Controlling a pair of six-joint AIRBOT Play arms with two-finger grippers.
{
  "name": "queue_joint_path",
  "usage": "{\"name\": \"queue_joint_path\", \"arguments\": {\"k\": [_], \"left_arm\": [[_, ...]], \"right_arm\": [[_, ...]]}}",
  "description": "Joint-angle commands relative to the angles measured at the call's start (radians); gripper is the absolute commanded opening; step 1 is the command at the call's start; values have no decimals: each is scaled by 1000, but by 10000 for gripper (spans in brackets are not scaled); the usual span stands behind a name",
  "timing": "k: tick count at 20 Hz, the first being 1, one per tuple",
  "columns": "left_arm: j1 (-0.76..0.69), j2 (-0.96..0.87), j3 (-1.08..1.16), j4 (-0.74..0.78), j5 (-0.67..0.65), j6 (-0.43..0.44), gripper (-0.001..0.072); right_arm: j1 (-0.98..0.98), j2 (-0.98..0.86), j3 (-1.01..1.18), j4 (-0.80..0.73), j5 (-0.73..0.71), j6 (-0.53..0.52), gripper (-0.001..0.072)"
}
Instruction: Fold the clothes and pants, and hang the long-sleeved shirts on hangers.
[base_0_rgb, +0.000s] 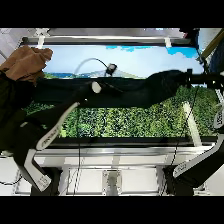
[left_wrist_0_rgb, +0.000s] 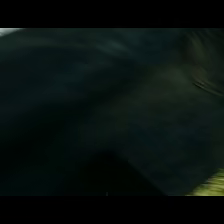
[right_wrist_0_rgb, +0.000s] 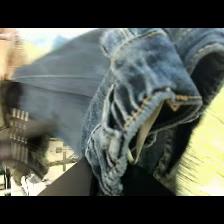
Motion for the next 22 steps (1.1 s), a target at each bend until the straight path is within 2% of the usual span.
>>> {"name": "queue_joint_path", "arguments": {"k": [1, 3, 6, 8, 12, 14, 16, 19, 20, 21, 22], "left_arm": [[-91, -84, 0, -193, 11, 0, 15], [-101, -78, 0, -188, 31, 0, 14], [-12, 2, 0, -184, 16, 0, 14], [98, 93, 0, -149, -54, 0, 14], [346, 275, 0, -24, -257, -3, 14], [451, 340, 0, -19, -350, -3, 13], [516, 380, 0, -19, -415, -3, 14], [562, 399, -1, -18, -499, -3, 14], [566, 399, -1, -11, -519, -3, 14], [566, 398, -1, -3, -530, -2, 14], [566, 399, -1, -4, -539, -2, 14]], "right_arm": [[132, 11, 184, -23, 24, 145, 36], [240, 11, 256, -112, 3, 210, 35], [402, 5, 275, -252, -116, 305, 35], [507, 2, 255, -337, -218, 359, 35], [711, -8, 216, -418, -455, 403, 33], [790, -46, 216, -418, -553, 446, 33], [853, -108, 216, -407, -586, 480, 34], [929, -192, 216, -341, -603, 489, 35], [948, -198, 216, -314, -628, 483, 57], [964, -197, 220, -298, -656, 462, 255], [970, -197, 241, -283, -657, 455, 520]]}}
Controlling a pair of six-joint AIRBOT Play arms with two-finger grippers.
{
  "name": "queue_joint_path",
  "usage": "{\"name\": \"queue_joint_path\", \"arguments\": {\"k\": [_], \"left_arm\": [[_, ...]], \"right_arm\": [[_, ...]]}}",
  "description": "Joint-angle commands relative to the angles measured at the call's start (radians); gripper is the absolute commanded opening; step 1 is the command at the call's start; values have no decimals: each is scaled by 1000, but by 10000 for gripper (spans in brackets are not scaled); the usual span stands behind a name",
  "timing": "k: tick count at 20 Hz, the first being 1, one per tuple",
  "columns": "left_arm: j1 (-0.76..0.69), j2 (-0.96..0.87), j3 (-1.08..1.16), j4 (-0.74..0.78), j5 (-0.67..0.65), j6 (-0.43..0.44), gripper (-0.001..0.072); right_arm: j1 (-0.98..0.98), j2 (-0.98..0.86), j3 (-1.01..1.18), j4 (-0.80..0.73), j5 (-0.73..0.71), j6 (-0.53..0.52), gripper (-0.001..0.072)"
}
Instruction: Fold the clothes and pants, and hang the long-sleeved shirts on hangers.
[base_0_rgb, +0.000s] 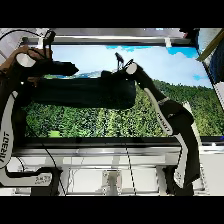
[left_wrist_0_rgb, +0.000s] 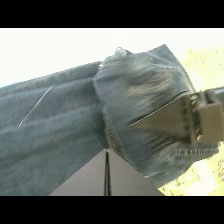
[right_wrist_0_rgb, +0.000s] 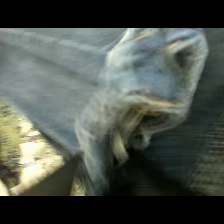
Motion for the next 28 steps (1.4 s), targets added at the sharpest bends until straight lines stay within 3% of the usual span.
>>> {"name": "queue_joint_path", "arguments": {"k": [1, 4, 8, 11, 15, 19, 20, 21, 28], "left_arm": [[28, 14, 0, 11, -74, 1, 14], [29, 14, 0, 12, -74, 1, 15], [29, 14, 0, 12, -73, 1, 14], [29, 13, -1, 11, -74, 1, 15], [29, 13, -1, 11, -73, 1, 14], [27, 13, -1, 11, -74, 0, 15], [27, 13, -1, 11, -74, 0, 14], [27, 13, -1, 11, -74, 0, 14], [27, 13, -1, 12, -74, 1, 14]], "right_arm": [[51, -25, 45, 65, -47, -13, 619], [-7, 36, 72, 43, 58, -82, 619], [-202, 147, 51, -260, 385, -89, 620], [-348, 161, -43, -321, 495, -88, 624], [-451, 141, -238, -204, 375, -97, 624], [-492, 40, -271, 79, 282, -206, 640], [-492, 16, -271, 147, 253, -221, 711], [-488, -2, -271, 184, 228, -221, 710], [-401, -30, -271, 182, 211, -221, 691]]}}
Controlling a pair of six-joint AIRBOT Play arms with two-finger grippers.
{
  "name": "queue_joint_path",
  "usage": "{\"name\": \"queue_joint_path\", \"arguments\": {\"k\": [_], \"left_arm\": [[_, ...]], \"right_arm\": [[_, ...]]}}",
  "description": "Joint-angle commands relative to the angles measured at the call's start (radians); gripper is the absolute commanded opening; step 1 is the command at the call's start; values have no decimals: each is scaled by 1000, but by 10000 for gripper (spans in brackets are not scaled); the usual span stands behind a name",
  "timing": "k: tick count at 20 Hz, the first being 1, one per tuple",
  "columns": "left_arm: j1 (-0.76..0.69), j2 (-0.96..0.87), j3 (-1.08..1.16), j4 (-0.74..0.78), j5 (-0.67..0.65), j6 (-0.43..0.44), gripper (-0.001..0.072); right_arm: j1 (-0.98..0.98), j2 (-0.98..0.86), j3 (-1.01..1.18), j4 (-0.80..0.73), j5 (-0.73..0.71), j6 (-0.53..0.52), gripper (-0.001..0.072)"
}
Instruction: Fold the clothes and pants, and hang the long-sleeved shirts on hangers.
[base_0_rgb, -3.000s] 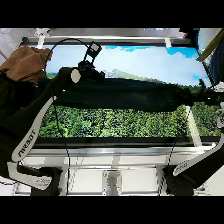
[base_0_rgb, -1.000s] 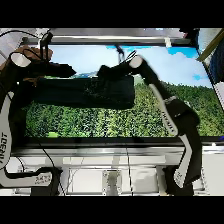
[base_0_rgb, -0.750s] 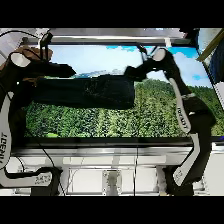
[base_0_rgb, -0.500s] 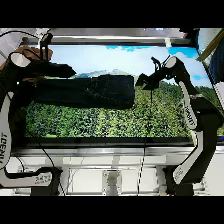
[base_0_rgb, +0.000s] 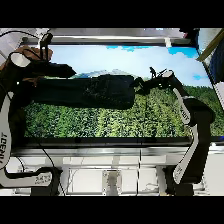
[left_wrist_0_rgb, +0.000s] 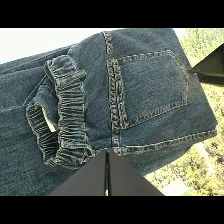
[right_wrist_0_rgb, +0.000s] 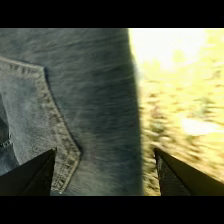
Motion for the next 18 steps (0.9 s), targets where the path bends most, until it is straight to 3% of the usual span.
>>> {"name": "queue_joint_path", "arguments": {"k": [1, 2, 4, 5, 8, 12, 18], "left_arm": [[-1, -1, 0, 1, 0, 0, 15], [-1, -1, 0, 6, 0, 0, 14], [-1, -5, 0, 81, -2, 0, 14], [-1, -10, 0, 124, -13, -3, 14], [-2, -13, -1, 187, -86, -66, 13], [-82, -13, -2, 184, -205, -65, 13], [-428, -115, -3, 183, -109, -66, 14]], "right_arm": [[45, -10, -2, 26, -6, -7, 684], [57, -10, -1, 28, 5, -7, 575], [77, -9, 11, 31, 56, -7, 123], [82, -5, 23, 31, 100, -24, 41], [70, 51, 67, 9, 276, -76, 35], [0, 214, 76, -121, 447, -60, 36], [-148, 404, 79, -190, 691, -28, 36]]}}
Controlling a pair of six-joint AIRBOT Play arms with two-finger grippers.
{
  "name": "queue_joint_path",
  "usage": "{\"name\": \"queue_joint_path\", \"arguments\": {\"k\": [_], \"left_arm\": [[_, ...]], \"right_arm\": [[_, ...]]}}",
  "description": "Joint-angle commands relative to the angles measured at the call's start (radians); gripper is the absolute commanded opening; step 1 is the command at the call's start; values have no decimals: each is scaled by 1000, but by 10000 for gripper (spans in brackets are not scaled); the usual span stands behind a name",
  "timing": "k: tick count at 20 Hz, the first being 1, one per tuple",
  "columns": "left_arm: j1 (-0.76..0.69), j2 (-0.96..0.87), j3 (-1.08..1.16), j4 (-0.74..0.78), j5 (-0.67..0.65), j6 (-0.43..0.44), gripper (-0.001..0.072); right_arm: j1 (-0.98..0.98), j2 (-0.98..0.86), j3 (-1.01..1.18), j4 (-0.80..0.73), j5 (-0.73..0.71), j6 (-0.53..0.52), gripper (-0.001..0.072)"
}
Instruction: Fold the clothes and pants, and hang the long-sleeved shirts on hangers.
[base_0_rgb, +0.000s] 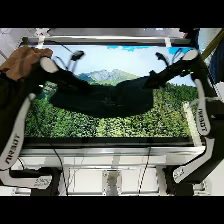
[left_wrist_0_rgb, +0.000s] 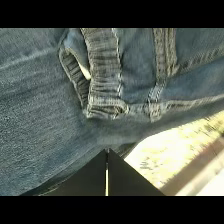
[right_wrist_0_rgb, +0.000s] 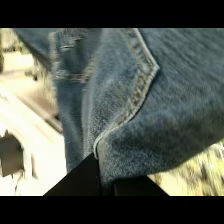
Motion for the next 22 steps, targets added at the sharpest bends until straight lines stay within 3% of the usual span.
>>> {"name": "queue_joint_path", "arguments": {"k": [1, 3, 5, 7, 9, 13, 17, 22], "left_arm": [[-214, -102, 0, 5, 89, -11, 14], [-316, -196, 0, 5, 174, -21, 14], [-367, -268, 0, 6, 272, -112, 14], [-373, -312, 0, 5, 351, -185, 14], [-354, -324, 0, 6, 372, -203, 14], [-260, -250, 2, 6, 337, -202, 14], [-109, -80, 2, 6, 201, -179, 14], [75, 109, 2, 6, 77, -137, 14]], "right_arm": [[-68, 101, 3, -18, 127, 10, 36], [-71, 126, 4, 48, 126, 9, 36], [-71, 127, 18, 138, 113, 10, 36], [-71, 127, 43, 156, 87, 9, 36], [-71, 127, 63, 153, 46, 11, 36], [-41, 127, 76, 117, -27, 100, 35], [119, 119, 76, -88, -112, 213, 35], [432, 40, 76, -143, -432, 341, 35]]}}
